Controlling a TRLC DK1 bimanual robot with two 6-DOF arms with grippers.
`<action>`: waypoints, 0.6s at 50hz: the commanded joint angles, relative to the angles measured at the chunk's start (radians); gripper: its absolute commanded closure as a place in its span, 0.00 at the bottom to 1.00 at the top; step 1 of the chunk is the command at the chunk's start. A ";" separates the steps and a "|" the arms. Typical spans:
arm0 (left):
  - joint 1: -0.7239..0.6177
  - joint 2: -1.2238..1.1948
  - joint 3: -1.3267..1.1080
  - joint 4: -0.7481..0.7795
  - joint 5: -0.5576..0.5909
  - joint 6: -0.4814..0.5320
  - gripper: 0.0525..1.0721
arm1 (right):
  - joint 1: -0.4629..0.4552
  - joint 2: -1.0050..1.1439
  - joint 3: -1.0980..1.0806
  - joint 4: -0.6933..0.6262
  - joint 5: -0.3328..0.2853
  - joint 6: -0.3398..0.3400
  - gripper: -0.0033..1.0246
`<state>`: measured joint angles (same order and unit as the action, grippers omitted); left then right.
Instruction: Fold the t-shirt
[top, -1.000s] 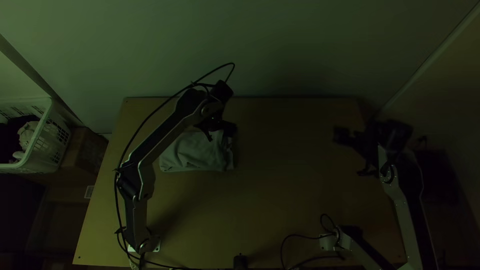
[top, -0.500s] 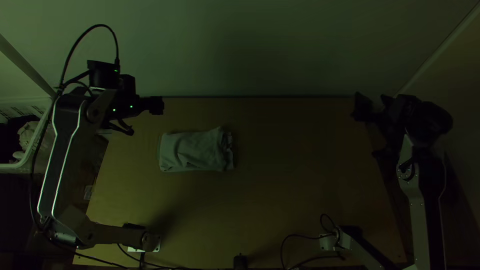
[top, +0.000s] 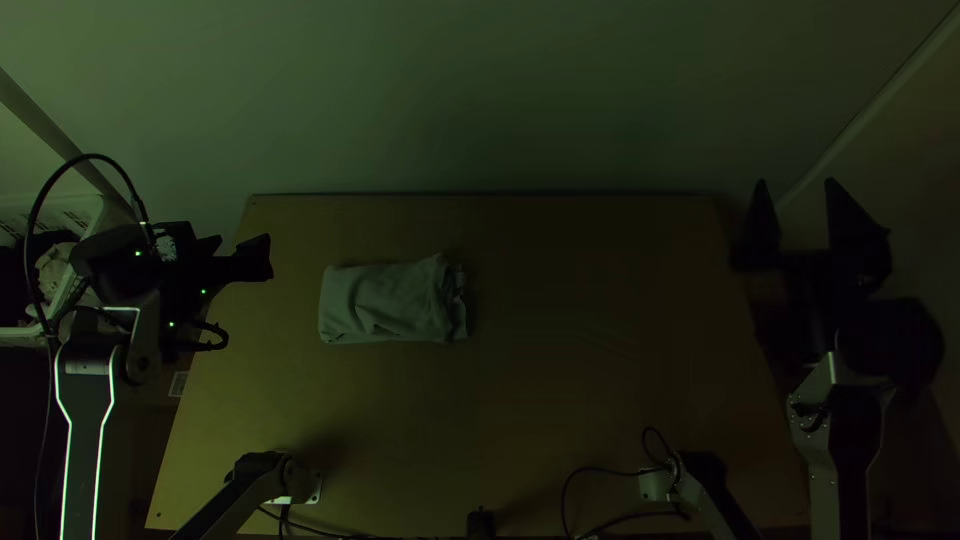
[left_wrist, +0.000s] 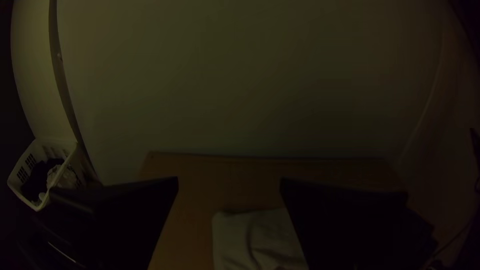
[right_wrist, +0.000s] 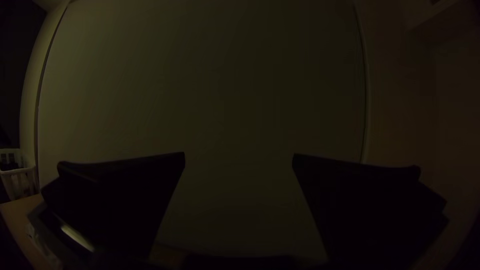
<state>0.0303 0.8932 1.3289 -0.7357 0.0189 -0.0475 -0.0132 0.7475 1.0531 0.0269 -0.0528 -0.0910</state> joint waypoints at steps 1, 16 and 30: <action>-0.004 -0.103 -0.129 0.128 0.009 0.006 0.05 | 0.009 -0.083 -0.154 0.079 0.004 -0.023 0.04; -0.007 -0.401 -0.461 0.440 0.009 0.000 0.05 | 0.012 -0.370 -0.482 0.237 -0.010 -0.044 0.04; -0.006 -0.671 -0.746 0.641 0.009 0.081 0.05 | -0.002 -0.596 -0.725 0.285 -0.007 -0.044 0.04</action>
<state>0.0280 0.2977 0.6678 -0.1543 0.0189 -0.0013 -0.0086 0.2161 0.4126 0.2920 -0.0608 -0.1139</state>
